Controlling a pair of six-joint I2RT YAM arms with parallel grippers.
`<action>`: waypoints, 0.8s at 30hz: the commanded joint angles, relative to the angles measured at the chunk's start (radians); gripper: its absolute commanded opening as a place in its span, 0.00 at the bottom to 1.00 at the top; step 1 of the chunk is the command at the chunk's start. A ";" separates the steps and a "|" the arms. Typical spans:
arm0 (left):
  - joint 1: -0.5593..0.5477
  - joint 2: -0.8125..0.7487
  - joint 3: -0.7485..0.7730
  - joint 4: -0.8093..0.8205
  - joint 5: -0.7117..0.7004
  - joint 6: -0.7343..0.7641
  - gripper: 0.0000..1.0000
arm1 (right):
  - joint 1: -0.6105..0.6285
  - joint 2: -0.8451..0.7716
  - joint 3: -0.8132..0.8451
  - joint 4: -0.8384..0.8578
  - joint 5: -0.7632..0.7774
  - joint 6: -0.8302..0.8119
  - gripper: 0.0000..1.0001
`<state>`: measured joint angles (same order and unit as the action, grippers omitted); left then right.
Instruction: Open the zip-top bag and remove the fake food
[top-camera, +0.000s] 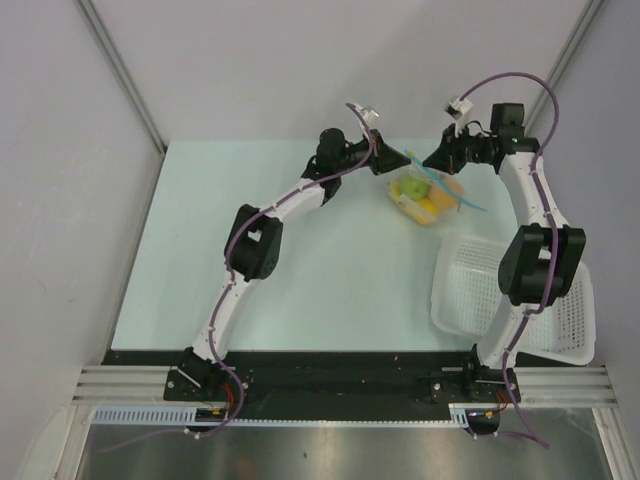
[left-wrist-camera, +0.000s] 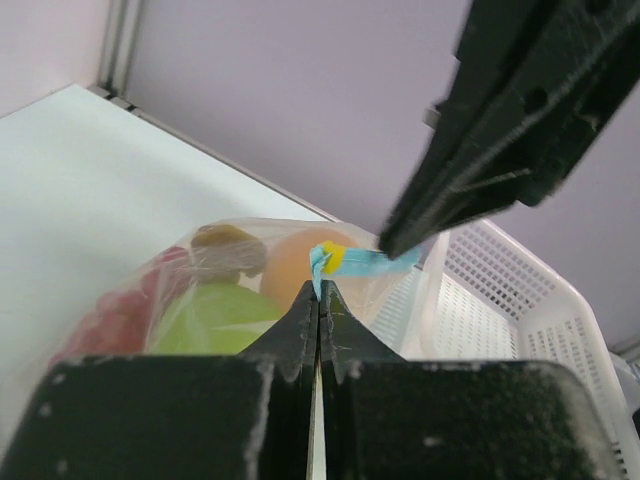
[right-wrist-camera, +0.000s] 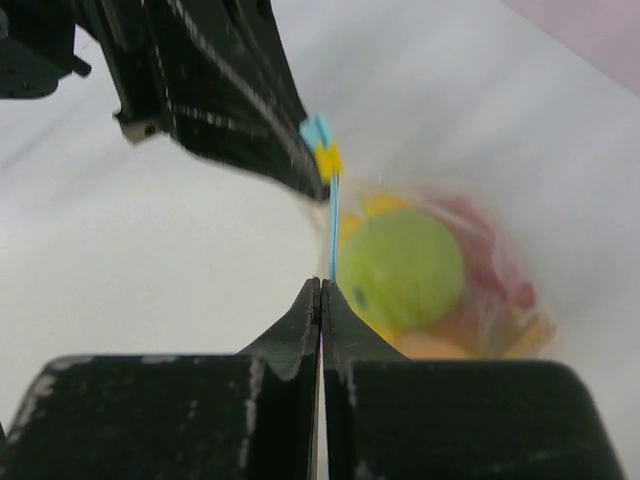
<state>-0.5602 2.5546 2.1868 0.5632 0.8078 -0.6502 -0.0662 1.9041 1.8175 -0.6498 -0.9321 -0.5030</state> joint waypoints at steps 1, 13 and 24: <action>0.019 -0.106 0.001 0.043 -0.065 -0.037 0.00 | -0.050 -0.149 -0.118 0.127 0.019 0.032 0.00; 0.006 -0.091 0.021 0.075 0.048 -0.045 0.00 | 0.012 -0.042 -0.028 0.236 -0.004 0.136 0.52; 0.006 -0.100 0.011 0.064 0.056 -0.040 0.00 | 0.055 0.046 0.048 0.234 -0.004 0.150 0.53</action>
<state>-0.5495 2.5519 2.1860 0.5964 0.8425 -0.6910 -0.0132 1.9442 1.8164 -0.4377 -0.9245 -0.3626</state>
